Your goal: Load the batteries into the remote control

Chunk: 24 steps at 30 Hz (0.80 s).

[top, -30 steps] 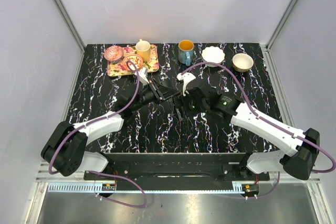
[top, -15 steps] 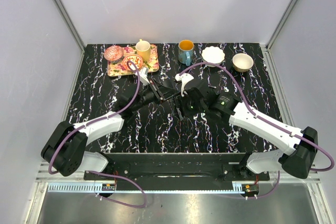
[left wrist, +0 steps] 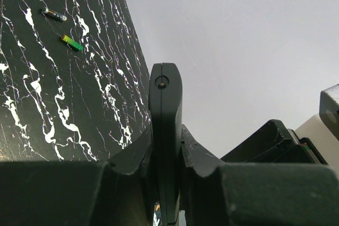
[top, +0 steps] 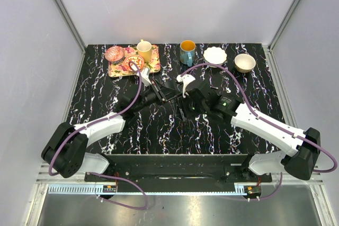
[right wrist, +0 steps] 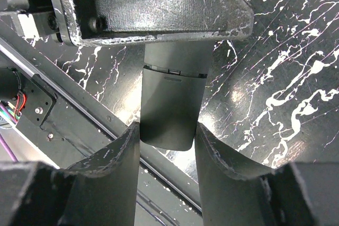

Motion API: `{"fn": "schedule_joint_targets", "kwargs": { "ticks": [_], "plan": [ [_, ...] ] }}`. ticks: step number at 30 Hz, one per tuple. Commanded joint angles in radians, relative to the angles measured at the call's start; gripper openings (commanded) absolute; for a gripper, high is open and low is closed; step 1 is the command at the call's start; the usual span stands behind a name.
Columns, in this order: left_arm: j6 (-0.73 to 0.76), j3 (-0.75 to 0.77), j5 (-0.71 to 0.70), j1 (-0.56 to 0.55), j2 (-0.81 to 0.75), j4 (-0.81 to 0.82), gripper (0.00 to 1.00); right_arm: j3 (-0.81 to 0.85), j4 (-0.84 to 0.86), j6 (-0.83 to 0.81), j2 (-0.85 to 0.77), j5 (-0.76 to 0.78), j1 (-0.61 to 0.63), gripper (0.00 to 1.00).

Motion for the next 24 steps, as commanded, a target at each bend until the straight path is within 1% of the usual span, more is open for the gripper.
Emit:
{"fn": "schedule_joint_targets", "kwargs": {
  "ticks": [1,18,24],
  "plan": [
    [0.057,0.046,-0.013,0.0,-0.018,-0.014,0.0,0.03,-0.019,-0.014,-0.034,0.016,0.004,0.34],
    [0.105,0.046,-0.02,0.034,-0.031,-0.057,0.0,0.015,-0.05,0.005,-0.111,0.016,0.004,0.32],
    [0.103,0.04,-0.023,0.045,-0.041,-0.059,0.0,0.01,-0.057,0.008,-0.114,0.011,0.004,0.31]
  ]
}}
